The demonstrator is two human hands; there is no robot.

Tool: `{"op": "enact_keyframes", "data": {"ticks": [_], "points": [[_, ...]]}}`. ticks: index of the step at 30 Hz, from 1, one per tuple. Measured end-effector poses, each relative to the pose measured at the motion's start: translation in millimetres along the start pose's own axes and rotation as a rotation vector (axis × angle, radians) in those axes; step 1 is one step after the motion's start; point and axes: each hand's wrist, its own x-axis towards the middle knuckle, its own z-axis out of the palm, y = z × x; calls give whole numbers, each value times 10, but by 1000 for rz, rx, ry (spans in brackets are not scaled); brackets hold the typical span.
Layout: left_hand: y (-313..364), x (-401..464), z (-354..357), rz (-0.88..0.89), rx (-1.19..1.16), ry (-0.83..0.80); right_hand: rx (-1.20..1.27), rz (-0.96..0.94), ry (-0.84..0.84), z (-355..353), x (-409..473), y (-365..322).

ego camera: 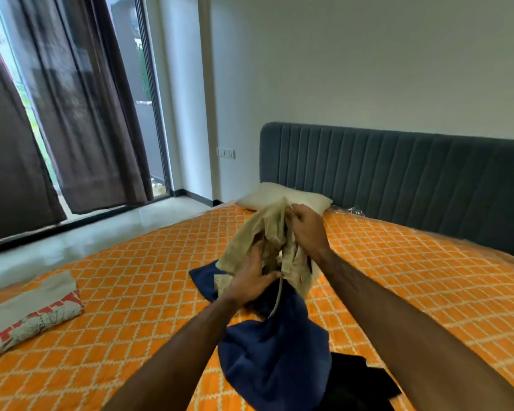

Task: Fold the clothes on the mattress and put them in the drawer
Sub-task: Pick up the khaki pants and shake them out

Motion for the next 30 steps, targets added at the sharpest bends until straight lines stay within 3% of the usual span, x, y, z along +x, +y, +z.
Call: {"op": "enact_keyframes", "data": {"ticks": [5, 10, 14, 16, 20, 22, 25, 27, 30], "points": [[775, 94, -630, 163, -33, 374, 332, -23, -109, -362, 277, -1151], [1251, -86, -1651, 247, -32, 557, 587, 155, -324, -293, 343, -1989], [1483, -535, -2408, 345, -29, 374, 566, 91, -516, -85, 167, -2522], [1593, -775, -2687, 309, -51, 276, 600, 63, -642, 37, 77, -2736], [1667, -1350, -3378, 116, -24, 235, 678, 115, -938, 450, -135, -3120], [1620, -1659, -3751, 48, 243, 240, 434, 5, -1056, 598, -303, -3343], [1607, -1980, -4202, -65, 777, 200, 54, -192, -1102, 818, -567, -3449], [1421, -2157, -4417, -217, 750, 88, -57, -215, -1117, 1127, -798, -3284], [1029, -2349, -4356, -426, 617, -215, -302, -325, -1138, 1655, -1240, -2796]]}}
